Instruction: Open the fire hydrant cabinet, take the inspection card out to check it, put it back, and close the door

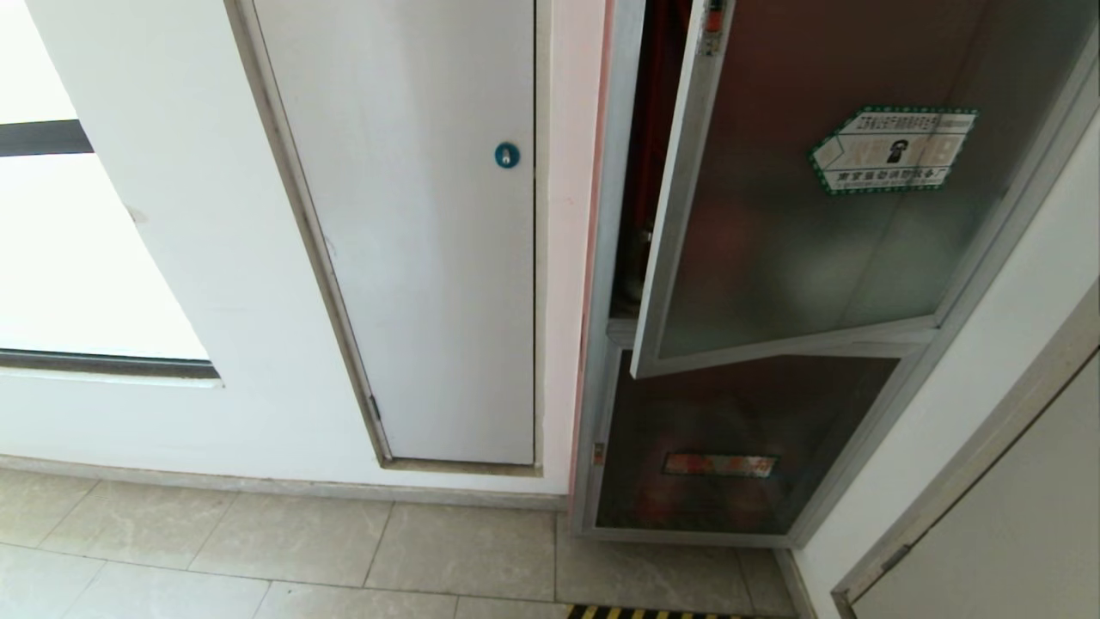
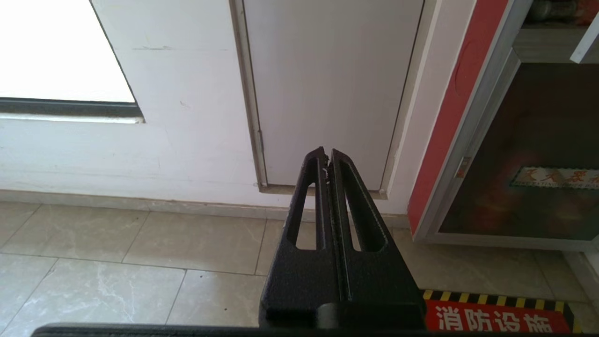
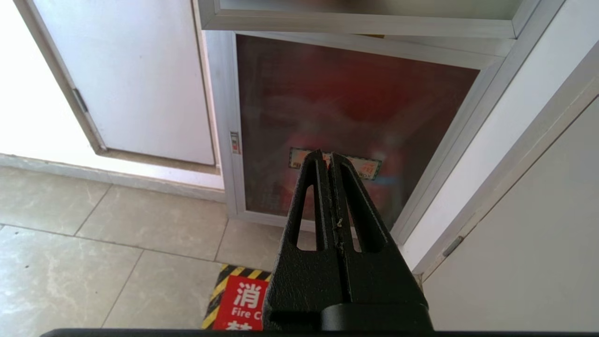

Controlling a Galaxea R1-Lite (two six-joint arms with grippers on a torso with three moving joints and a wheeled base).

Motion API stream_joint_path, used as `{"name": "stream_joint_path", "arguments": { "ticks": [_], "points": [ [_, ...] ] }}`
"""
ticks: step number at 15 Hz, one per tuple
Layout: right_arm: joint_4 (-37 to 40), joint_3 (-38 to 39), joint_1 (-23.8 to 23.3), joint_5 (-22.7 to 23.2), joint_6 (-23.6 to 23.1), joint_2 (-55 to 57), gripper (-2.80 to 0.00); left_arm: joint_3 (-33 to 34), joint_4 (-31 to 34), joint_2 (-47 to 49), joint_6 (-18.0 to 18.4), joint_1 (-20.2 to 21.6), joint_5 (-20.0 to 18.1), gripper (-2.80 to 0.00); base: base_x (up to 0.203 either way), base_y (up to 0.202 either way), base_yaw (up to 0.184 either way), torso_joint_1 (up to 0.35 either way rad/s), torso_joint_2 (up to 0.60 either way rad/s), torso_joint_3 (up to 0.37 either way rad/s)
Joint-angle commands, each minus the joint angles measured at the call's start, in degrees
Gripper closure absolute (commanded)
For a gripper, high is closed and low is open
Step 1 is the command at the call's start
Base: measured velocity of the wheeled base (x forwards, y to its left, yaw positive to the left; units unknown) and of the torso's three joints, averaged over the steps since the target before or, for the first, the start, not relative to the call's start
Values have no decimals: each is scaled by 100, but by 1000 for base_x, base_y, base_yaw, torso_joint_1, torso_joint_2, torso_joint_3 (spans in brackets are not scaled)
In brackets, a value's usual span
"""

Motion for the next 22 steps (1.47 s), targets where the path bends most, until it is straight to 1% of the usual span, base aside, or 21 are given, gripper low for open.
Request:
{"name": "stream_joint_path", "arguments": {
  "ticks": [1,6,7,22],
  "points": [
    [0,1,3,3,-6,9,0,114,0,4,-3,1,1,0,0,0,0,0,0,0],
    [0,1,3,3,3,9,0,114,0,8,-3,1,1,0,0,0,0,0,0,0],
    [0,1,3,3,3,9,0,114,0,8,-1,1,9,0,132,0,-1,-2,-14,5],
    [-9,1,3,3,-4,9,0,107,0,0,6,1,0,0,196,0,1,6,3,0]
  ]
}}
